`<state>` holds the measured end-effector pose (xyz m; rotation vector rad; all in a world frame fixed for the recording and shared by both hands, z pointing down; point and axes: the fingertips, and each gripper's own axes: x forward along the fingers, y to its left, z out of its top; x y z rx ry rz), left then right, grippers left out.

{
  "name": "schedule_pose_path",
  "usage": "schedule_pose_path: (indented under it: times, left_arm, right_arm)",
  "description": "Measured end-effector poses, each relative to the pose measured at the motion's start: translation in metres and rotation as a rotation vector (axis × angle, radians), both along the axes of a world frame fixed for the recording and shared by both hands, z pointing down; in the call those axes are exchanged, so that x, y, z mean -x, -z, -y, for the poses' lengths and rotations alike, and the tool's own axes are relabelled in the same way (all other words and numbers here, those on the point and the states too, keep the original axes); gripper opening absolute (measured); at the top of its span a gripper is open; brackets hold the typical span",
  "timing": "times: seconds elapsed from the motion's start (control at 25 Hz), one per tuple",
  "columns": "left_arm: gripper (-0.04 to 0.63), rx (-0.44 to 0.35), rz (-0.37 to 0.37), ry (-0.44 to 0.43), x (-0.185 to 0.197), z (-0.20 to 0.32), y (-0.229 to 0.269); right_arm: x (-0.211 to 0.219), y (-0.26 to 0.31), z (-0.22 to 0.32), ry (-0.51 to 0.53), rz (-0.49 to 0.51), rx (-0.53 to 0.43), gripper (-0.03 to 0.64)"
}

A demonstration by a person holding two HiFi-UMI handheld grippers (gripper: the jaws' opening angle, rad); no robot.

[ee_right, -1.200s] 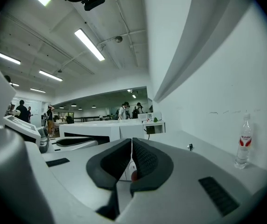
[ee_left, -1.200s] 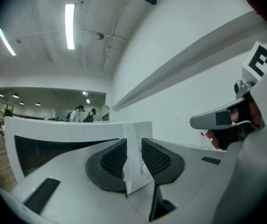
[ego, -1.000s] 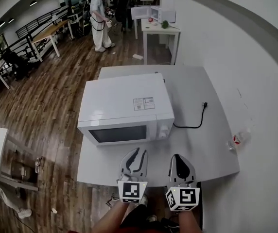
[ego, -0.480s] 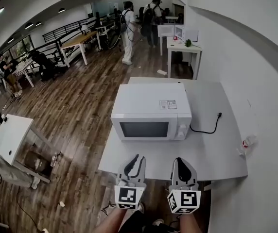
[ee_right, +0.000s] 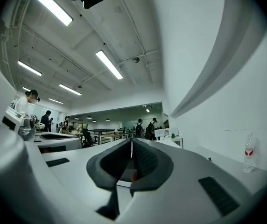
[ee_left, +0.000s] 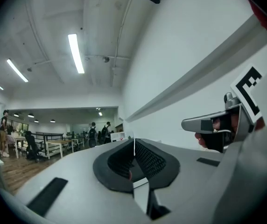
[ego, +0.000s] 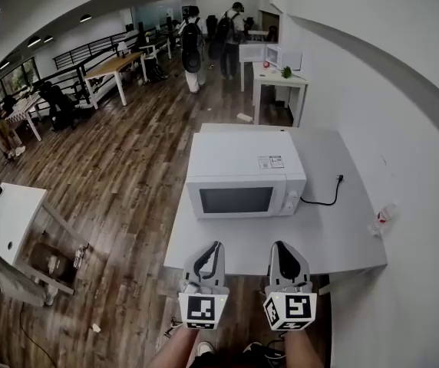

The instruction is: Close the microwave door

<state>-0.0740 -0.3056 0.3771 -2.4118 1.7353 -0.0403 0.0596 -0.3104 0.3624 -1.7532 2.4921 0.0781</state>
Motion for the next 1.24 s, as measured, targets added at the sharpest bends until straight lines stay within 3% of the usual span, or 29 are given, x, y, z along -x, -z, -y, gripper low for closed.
schedule_pose_path:
  times: [0.12,0.44,1.24]
  left_arm:
    - [0.026,-0.003,-0.002,-0.020,0.010,-0.007,0.007]
    - [0.026,0.016,-0.073,0.048,0.046,-0.004,0.015]
    - [0.026,0.013,-0.071,0.090,0.044,-0.010,0.012]
  right_arm:
    - [0.011,0.004,-0.004,-0.019,0.013,-0.001,0.029]
    - [0.045,0.015,-0.007,0.021,-0.027,-0.028,0.029]
    - [0.049,0.018,-0.012,0.063,-0.065,-0.040,0.029]
